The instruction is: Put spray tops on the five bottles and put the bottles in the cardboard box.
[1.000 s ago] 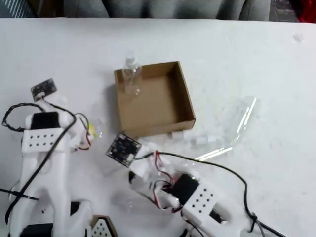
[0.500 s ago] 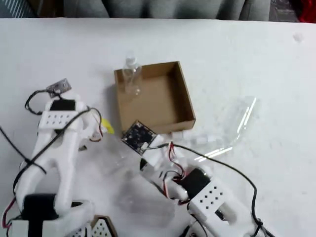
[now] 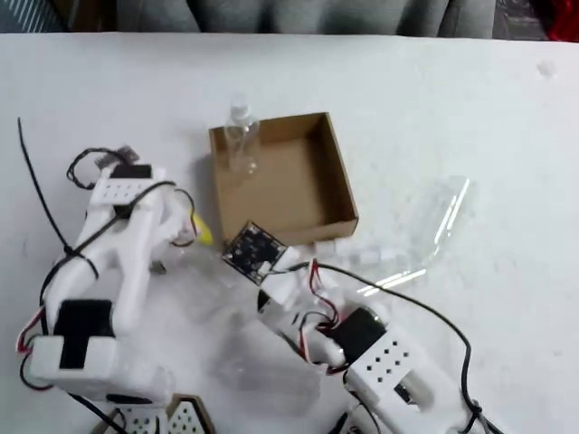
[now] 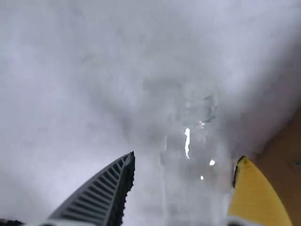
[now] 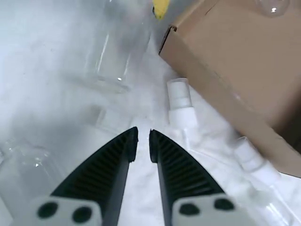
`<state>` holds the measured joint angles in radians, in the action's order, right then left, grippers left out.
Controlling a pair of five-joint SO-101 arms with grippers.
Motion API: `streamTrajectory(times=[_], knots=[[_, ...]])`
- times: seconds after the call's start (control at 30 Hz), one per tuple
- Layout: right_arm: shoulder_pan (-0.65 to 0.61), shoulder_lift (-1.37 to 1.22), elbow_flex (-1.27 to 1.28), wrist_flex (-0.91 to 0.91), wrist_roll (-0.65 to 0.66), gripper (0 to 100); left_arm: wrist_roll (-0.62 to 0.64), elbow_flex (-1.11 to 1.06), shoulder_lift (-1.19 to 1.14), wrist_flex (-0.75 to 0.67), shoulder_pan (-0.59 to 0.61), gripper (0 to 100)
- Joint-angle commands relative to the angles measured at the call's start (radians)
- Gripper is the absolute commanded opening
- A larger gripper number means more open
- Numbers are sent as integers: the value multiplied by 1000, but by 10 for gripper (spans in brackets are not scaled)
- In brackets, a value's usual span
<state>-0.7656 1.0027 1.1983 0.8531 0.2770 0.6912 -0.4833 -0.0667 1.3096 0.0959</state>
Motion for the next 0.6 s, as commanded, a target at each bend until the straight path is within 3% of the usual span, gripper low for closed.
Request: streamTrajectory(times=[0.0, 0.4, 0.47, 0.57], knots=[[8, 16, -6, 1, 18, 17, 8, 52, -50, -14, -18, 306], [42, 19, -8, -1, 20, 17, 5, 43, -150, -55, -48, 299], [45, 19, -9, -1, 20, 17, 2, 43, -150, -55, -47, 265], [45, 19, -9, -1, 14, 17, -55, 52, -148, -58, -25, 130]])
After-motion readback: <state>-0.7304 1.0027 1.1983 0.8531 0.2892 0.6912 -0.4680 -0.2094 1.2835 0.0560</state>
